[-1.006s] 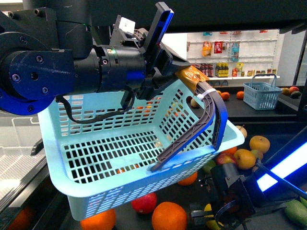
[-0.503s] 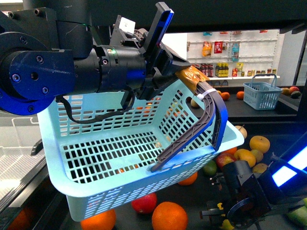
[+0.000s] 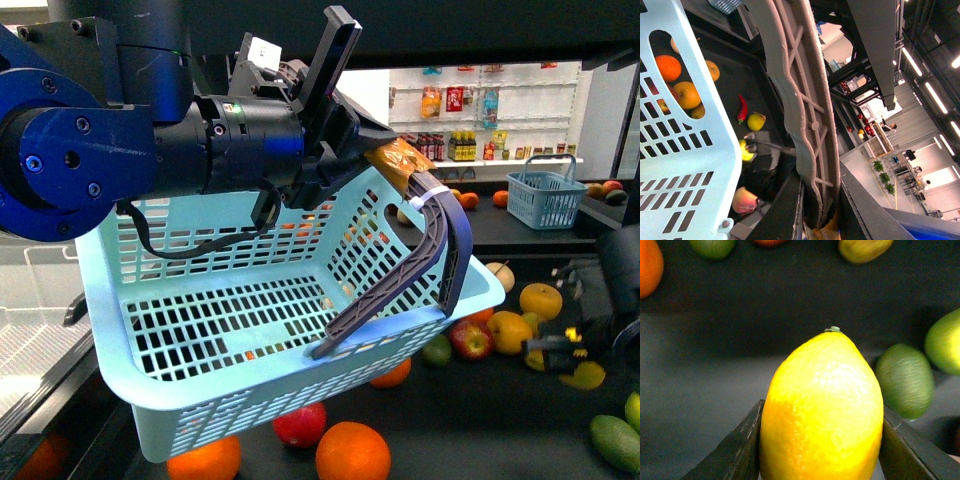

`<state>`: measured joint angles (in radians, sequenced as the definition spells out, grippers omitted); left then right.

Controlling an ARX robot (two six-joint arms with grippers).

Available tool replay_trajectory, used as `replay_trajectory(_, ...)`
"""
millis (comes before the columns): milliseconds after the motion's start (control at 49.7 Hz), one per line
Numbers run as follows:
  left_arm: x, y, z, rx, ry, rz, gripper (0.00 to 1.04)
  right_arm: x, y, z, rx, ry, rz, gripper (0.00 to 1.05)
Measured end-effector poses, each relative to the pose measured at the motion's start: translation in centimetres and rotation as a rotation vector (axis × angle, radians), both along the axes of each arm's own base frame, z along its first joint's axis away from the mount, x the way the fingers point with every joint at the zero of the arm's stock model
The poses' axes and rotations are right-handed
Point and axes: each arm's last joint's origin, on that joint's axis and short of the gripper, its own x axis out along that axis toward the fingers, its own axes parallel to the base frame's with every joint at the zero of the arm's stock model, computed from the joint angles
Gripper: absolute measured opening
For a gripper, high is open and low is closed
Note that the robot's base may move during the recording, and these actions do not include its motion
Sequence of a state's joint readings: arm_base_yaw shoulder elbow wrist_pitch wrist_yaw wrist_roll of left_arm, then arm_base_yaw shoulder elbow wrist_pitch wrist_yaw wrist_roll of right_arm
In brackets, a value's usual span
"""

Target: Pick lemon from shelf

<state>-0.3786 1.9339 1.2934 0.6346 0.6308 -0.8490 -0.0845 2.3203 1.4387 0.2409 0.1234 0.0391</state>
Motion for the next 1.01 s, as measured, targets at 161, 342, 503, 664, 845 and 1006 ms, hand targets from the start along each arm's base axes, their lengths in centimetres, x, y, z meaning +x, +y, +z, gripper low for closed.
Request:
replay_trajectory(161,0.0,0.0,0.0,0.0,0.0,-0.002,0.13,-0.6,0.3,8.2,0.054,-0.173,0.041,0.55)
replay_trajectory(342,0.0,0.0,0.0,0.0,0.0,-0.001,0.13,-2.0,3.1,15.5,0.138,-0.32,0.145,0.55)
replay_trajectory(503,0.0,0.0,0.0,0.0,0.0,0.0,0.13,-2.5,6.2,18.5,0.225,-0.378,0.242,0.55)
replay_trajectory(664,0.0,0.0,0.0,0.0,0.0,-0.001,0.13,-2.3,8.6,18.4,0.274,-0.362,0.293,0.55)
replay_trajectory(845,0.0,0.0,0.0,0.0,0.0,-0.002,0.13,-2.2,10.8,17.6,0.308,-0.335,0.344,0.55)
replay_trajectory(1006,0.0,0.0,0.0,0.0,0.001,-0.002,0.13,-2.3,12.2,17.3,0.317,-0.327,0.376,0.55)
